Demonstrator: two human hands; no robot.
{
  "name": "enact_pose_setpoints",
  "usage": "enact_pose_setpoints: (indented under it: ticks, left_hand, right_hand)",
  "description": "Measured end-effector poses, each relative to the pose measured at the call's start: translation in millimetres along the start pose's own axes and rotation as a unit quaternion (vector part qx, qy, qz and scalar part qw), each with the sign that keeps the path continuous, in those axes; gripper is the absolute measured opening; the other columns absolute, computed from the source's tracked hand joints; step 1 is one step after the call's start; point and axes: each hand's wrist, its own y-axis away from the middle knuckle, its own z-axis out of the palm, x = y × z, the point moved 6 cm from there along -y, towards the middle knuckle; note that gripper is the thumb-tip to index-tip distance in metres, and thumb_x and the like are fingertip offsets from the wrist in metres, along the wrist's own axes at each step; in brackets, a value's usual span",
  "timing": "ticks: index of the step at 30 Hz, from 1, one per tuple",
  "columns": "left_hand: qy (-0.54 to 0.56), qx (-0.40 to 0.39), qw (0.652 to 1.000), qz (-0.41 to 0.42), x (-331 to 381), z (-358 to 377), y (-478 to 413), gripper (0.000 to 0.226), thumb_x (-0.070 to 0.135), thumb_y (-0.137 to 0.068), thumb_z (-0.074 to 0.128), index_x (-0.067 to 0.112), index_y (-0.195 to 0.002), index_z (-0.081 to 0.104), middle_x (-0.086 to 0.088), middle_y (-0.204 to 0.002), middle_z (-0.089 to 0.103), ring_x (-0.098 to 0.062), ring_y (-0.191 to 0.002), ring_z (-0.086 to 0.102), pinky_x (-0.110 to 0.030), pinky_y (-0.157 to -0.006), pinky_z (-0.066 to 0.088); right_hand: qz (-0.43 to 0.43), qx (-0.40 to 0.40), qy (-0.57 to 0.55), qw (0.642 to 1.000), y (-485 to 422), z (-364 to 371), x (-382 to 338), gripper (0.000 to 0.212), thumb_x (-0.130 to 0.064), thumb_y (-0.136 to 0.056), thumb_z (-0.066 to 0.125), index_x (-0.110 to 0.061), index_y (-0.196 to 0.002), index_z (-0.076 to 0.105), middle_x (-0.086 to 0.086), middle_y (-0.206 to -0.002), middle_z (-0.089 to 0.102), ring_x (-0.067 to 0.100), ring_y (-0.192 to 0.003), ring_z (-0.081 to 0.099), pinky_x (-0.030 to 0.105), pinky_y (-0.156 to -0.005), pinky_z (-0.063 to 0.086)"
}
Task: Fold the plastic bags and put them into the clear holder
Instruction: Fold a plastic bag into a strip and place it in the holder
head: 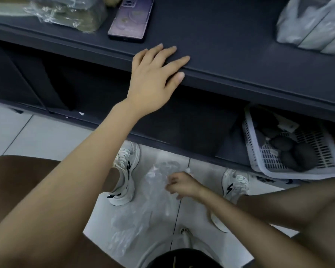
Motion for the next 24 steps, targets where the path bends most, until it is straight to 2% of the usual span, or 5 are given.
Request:
enact_pose_setpoints:
  ticks: [6,10,17,21,24]
  left_hand:
    - [0.194,-0.061,0.977,-0.058,37,-38,12,0.045,0.046,-0.090,0.047,0.018,-0.119,0.067,-0.006,-0.126,0.062,-0.022,-0.121,0.054,-0.033,-0.106,0.035]
    - [0.425,-0.146,0.883,-0.136,75,-65,15,0.030,0.043,-0.091,0.057,0.018,-0.098,0.072,0.002,-0.103,0.072,-0.011,-0.102,0.064,-0.028,-0.094,0.047]
    - [0.466,-0.167,0.863,-0.103,122,-91,-25,0.040,0.056,-0.079,0.066,0.037,-0.113,0.061,0.022,-0.116,0.060,0.006,-0.108,0.055,-0.015,-0.090,0.044]
    - [0.485,-0.110,0.860,-0.116,128,-91,-50,0.005,0.030,-0.086,0.070,0.030,-0.091,0.071,0.018,-0.090,0.068,0.002,-0.089,0.062,-0.015,-0.079,0.047]
    - [0.525,-0.084,0.832,-0.160,122,-81,-65,0.012,0.019,-0.089,0.068,0.023,-0.079,0.072,0.011,-0.075,0.070,-0.003,-0.073,0.064,-0.019,-0.064,0.049]
  right_hand:
    - [-0.105,0.056,-0.079,0.990,124,-88,-69,0.020,-0.005,-0.090,0.061,-0.003,-0.109,0.065,0.012,-0.096,0.071,0.016,-0.083,0.069,0.026,-0.064,0.054]
    - [-0.210,0.196,-0.124,0.950,204,-146,-121,0.011,-0.008,-0.091,0.061,-0.003,-0.091,0.071,0.005,-0.069,0.069,0.011,-0.061,0.066,0.020,-0.053,0.050]
    - [-0.304,0.335,-0.162,0.877,280,-209,-171,0.016,-0.005,-0.091,0.060,-0.011,-0.080,0.071,0.005,-0.069,0.069,0.010,-0.058,0.064,0.026,-0.054,0.049]
    - [-0.316,0.362,-0.165,0.861,294,-234,-181,0.015,-0.009,-0.091,0.061,-0.013,-0.079,0.069,-0.004,-0.059,0.067,0.007,-0.055,0.061,0.020,-0.050,0.047]
    - [-0.314,0.410,-0.157,0.841,301,-255,-179,0.017,-0.013,-0.091,0.063,-0.013,-0.075,0.068,-0.010,-0.050,0.059,0.001,-0.048,0.053,0.015,-0.045,0.040]
